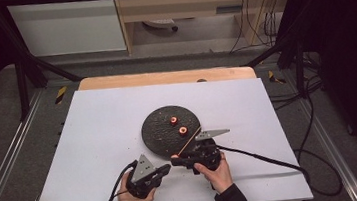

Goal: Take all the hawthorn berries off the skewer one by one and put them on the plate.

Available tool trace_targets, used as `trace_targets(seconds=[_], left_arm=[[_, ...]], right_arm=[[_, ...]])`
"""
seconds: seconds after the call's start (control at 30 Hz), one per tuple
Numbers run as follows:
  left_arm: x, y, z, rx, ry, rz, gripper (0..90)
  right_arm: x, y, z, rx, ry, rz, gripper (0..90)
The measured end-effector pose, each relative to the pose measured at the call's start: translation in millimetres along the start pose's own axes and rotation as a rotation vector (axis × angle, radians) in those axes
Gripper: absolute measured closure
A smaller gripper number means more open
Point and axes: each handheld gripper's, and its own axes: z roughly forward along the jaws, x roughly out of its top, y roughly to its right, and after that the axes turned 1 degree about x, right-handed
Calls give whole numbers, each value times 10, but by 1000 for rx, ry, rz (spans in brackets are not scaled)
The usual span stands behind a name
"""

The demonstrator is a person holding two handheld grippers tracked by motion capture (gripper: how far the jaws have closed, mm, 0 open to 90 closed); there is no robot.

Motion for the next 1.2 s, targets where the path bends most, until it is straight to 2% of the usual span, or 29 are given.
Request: trace_targets(seconds=[0.2, 0.6, 1.2], left_arm=[[3, 8, -15, 1, 5, 7, 883], [-13, 27, -45, -5, 4, 23, 884], [-27, 48, -53, -17, -3, 40, 884]], right_arm=[[22, -5, -31, -3, 6, 0, 631], [58, 42, -143, -8, 31, 31, 633], [136, 189, -438, -48, 104, 60, 636]])
